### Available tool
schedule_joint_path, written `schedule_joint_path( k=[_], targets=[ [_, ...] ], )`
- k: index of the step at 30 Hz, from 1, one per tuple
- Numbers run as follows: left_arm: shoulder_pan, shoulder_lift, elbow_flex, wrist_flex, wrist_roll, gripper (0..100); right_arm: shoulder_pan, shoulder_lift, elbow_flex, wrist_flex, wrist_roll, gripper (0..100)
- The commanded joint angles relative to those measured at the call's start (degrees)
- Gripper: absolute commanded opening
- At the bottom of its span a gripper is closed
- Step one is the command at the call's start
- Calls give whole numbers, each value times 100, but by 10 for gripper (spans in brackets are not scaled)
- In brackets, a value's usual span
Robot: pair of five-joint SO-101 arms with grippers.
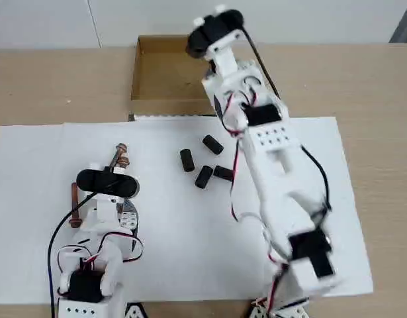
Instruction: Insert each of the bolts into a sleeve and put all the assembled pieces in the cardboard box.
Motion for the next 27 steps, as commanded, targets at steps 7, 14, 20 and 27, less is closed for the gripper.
schedule_joint_path(
  k=[7, 14, 20, 27],
  targets=[
    [-18, -62, -31, -97, -26, 6, -92, 1727, -2171, -215, 1723, 4],
    [-18, -62, -31, -97, -26, 6, -180, 2615, -2532, -365, 2075, 44],
    [-18, -62, -31, -97, -26, 6, -189, 2844, -2541, -611, 2075, 154],
    [-18, -62, -31, -97, -26, 6, -189, 2818, -2541, -567, 2057, 154]
  ],
)
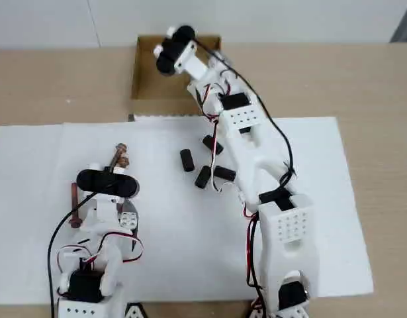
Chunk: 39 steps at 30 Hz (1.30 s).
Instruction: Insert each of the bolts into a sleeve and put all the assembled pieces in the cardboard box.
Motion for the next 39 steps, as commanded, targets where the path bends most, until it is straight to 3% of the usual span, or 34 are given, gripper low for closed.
schedule_joint_path(
  k=[1, 6, 12, 29, 39],
  targets=[
    [-18, -62, -31, -97, -26, 6, -13, -136, -281, -84, 35, 154],
    [-18, -62, -31, -97, -26, 6, -4, -303, -290, 13, 26, 140],
    [-18, -62, -31, -97, -18, 6, -92, -1191, -290, 1226, 18, 1],
    [-18, -62, -31, -97, -18, 6, -119, -2958, -290, 4514, 9, 15],
    [-18, -62, -31, -97, -18, 6, -145, -3275, -290, 6501, -1327, 16]
  ],
)
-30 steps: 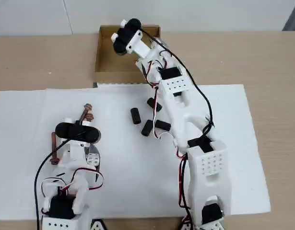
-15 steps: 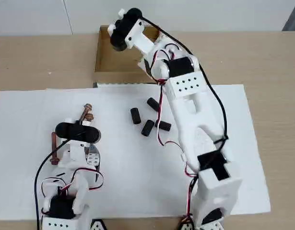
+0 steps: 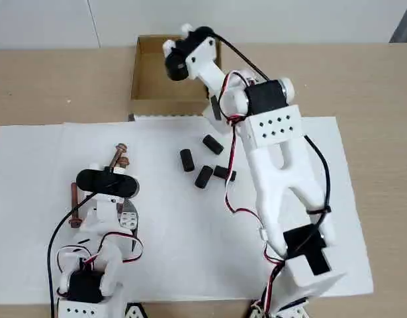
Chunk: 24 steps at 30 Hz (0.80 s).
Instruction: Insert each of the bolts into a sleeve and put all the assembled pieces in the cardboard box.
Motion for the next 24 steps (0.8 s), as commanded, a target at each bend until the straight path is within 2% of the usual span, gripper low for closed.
schedule_joint_path(
  k=[1, 4, 13, 17, 21, 24],
  targets=[
    [-18, -62, -31, -97, -18, 6, -48, -330, -290, 743, -220, 17],
    [-18, -62, -31, -97, -18, 6, -48, -330, -273, 1174, -220, 18],
    [-18, -62, -31, -97, -18, 6, -57, -22, 132, 1174, -141, 19],
    [-18, -62, -31, -97, -18, 6, -57, 163, 554, 1174, 440, 31],
    [-18, -62, -31, -97, -18, 6, -57, 338, 721, 1086, 782, 110],
    [-18, -62, -31, -97, -18, 6, -57, 470, 809, 1007, 1108, 135]
  ],
)
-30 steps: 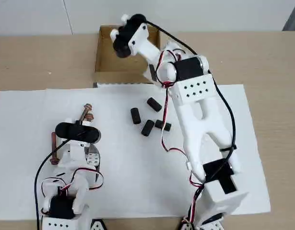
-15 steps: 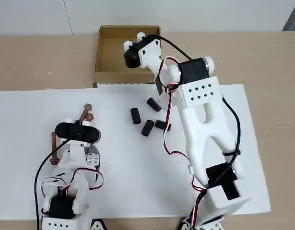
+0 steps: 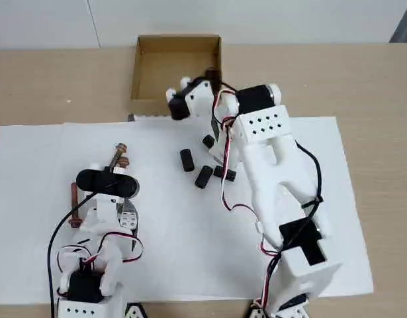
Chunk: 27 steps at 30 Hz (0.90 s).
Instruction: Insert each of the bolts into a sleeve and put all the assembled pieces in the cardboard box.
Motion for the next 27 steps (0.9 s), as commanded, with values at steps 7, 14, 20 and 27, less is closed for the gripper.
schedule_joint_path(
  k=[7, 14, 20, 27],
  targets=[
    [0, -62, -31, -97, -18, 6, -57, 435, 132, -374, 747, 134],
    [0, -62, -31, -97, -18, 6, -145, 875, 132, -611, 888, 134],
    [9, -62, -31, -97, -18, 6, -277, 1244, 132, -699, 888, 133],
    [9, -62, -31, -105, -18, 6, -224, 1736, 132, -980, 888, 133]
  ],
)
